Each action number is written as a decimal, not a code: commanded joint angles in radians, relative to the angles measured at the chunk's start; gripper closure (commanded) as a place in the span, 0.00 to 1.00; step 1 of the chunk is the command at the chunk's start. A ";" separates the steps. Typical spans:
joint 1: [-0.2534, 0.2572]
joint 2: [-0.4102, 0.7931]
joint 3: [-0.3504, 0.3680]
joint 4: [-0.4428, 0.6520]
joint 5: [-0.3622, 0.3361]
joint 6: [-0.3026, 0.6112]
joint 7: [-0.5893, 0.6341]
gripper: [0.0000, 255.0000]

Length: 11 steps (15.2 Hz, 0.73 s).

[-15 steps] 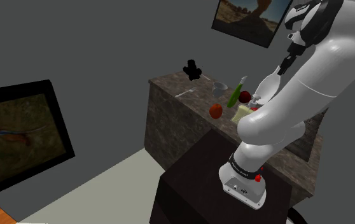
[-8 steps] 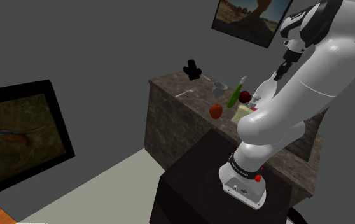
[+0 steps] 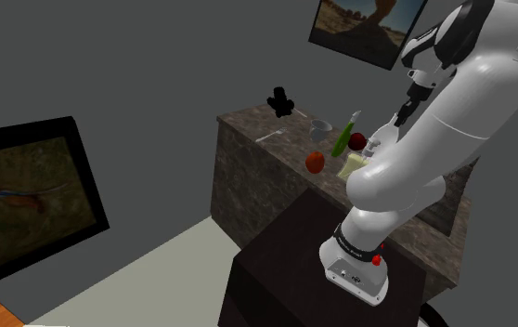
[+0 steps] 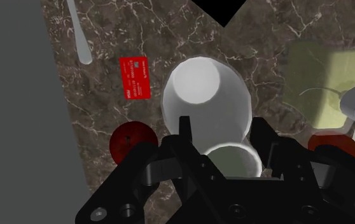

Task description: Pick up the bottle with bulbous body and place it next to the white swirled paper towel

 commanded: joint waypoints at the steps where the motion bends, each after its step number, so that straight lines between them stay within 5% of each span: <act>1: -0.001 0.008 -0.003 -0.024 0.006 0.031 -0.005 1.00; 11: -0.002 0.033 -0.010 -0.066 0.024 0.091 -0.018 1.00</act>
